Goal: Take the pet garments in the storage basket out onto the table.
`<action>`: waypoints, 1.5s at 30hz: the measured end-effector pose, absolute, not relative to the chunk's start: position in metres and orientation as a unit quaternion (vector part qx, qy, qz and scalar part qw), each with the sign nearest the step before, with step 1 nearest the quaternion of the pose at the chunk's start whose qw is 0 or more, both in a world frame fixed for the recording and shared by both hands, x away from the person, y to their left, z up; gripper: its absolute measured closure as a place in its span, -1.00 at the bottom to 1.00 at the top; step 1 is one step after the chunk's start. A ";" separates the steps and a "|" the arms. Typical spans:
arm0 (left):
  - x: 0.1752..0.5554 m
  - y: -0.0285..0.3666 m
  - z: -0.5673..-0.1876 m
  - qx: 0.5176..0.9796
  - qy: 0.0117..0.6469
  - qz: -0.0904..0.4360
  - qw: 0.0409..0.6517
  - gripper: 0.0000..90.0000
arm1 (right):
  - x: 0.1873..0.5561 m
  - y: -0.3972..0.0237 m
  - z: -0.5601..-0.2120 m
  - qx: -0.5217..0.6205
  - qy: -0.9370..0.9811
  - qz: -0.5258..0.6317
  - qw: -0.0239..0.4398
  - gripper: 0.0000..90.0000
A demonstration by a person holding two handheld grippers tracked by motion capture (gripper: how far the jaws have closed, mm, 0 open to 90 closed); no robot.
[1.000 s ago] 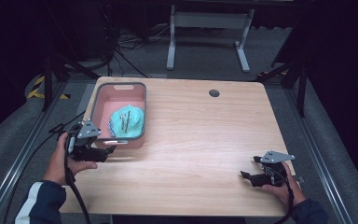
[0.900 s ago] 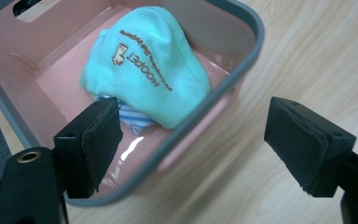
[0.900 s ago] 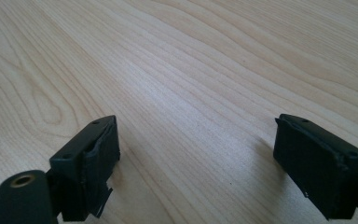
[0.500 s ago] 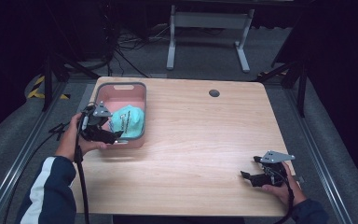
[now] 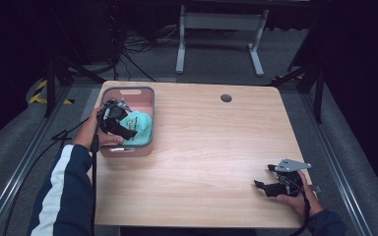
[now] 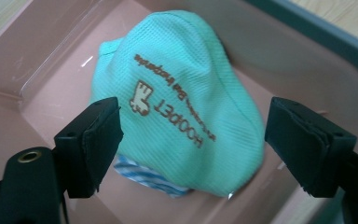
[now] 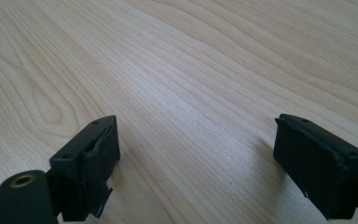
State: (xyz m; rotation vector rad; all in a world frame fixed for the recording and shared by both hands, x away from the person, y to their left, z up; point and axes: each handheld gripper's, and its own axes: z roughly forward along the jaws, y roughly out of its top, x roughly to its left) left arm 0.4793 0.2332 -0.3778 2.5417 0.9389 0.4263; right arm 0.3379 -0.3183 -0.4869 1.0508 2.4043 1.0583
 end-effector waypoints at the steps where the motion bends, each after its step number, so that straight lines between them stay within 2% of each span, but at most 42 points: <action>1: 0.482 0.233 -0.379 0.908 0.337 0.145 0.200 -0.57 | 0.338 -0.318 -0.487 0.367 0.839 0.369 0.155 -0.67; 11: 0.514 0.219 -0.412 0.929 0.340 0.107 0.103 -0.61 | 0.338 -0.318 -0.487 0.368 0.839 0.369 0.156 -0.67; 21: 0.523 0.214 -0.431 0.929 0.351 0.093 0.065 -0.62 | 0.338 -0.318 -0.487 0.368 0.839 0.369 0.156 -0.67; 26: 0.525 0.215 -0.436 0.926 0.360 0.085 0.069 -0.53 | 0.338 -0.318 -0.487 0.369 0.839 0.369 0.156 -0.67; 27: 0.525 0.216 -0.435 0.927 0.360 0.081 0.070 -0.48 | 0.338 -0.318 -0.487 0.369 0.839 0.369 0.156 -0.67; 31: 0.523 0.216 -0.431 0.929 0.352 0.100 0.057 0.03 | 0.337 -0.318 -0.487 0.369 0.839 0.369 0.156 -0.67; 33: 0.521 0.214 -0.431 0.929 0.351 0.106 0.051 0.19 | 0.337 -0.318 -0.487 0.370 0.838 0.370 0.156 -0.67; 34: 0.521 0.213 -0.430 0.930 0.350 0.107 0.044 0.19 | 0.337 -0.318 -0.487 0.370 0.838 0.370 0.156 -0.67; 38: 0.516 0.211 -0.426 0.930 0.343 0.123 0.043 0.44 | 0.337 -0.318 -0.487 0.369 0.839 0.369 0.156 -0.67; 45: 0.503 0.224 -0.405 0.918 0.354 0.142 0.108 0.58 | 0.337 -0.318 -0.487 0.370 0.838 0.369 0.156 -0.67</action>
